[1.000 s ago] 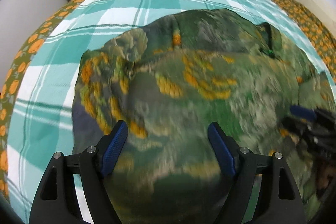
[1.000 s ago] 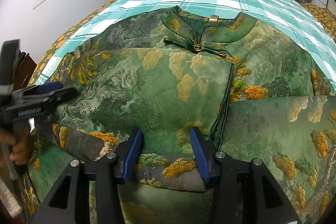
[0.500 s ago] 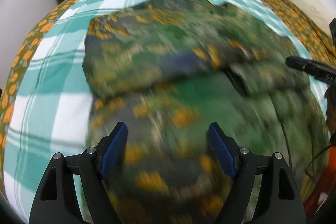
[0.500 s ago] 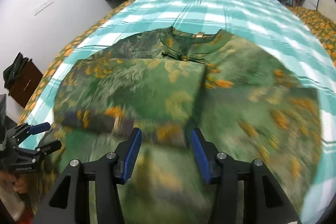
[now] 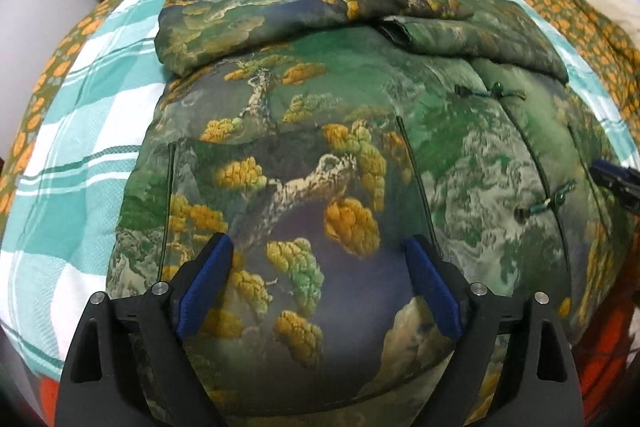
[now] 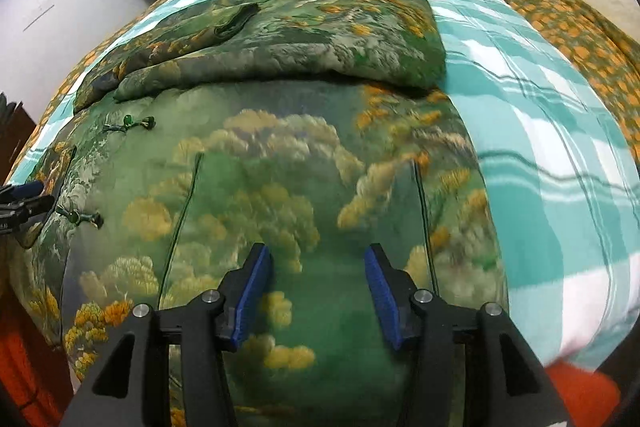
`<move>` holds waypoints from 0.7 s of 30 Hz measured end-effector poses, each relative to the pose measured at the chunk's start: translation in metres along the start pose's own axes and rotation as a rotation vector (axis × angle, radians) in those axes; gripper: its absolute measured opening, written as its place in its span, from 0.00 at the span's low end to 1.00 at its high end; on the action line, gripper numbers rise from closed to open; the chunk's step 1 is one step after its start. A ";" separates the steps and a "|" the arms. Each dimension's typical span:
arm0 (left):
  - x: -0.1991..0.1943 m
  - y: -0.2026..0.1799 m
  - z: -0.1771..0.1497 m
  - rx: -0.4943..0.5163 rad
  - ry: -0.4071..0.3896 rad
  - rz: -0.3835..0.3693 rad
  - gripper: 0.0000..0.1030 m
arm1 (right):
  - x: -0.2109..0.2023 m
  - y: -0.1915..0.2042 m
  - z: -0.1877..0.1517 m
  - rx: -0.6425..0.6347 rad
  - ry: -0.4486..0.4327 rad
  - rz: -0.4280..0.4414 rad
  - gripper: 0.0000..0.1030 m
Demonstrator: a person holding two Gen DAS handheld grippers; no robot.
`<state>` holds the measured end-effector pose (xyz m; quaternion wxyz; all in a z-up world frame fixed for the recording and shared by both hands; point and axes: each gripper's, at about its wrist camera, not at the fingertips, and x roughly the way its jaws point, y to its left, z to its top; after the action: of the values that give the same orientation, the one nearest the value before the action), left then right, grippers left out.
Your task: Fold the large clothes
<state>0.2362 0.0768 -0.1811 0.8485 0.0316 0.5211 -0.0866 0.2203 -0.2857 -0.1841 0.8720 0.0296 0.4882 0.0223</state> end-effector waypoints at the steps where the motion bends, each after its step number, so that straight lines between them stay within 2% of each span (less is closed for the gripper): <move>1: 0.000 0.000 -0.002 0.003 -0.004 0.001 0.88 | 0.002 0.001 0.002 -0.003 0.003 -0.001 0.50; 6: 0.001 0.003 -0.007 -0.011 -0.028 -0.001 0.89 | 0.005 -0.005 0.001 0.026 -0.003 0.028 0.51; 21: 0.004 0.005 -0.010 -0.011 -0.032 -0.006 0.93 | 0.006 -0.002 -0.001 -0.003 -0.015 0.018 0.52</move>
<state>0.2302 0.0825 -0.1894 0.8566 0.0242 0.5080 -0.0869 0.2228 -0.2876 -0.1900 0.8753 0.0327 0.4815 0.0306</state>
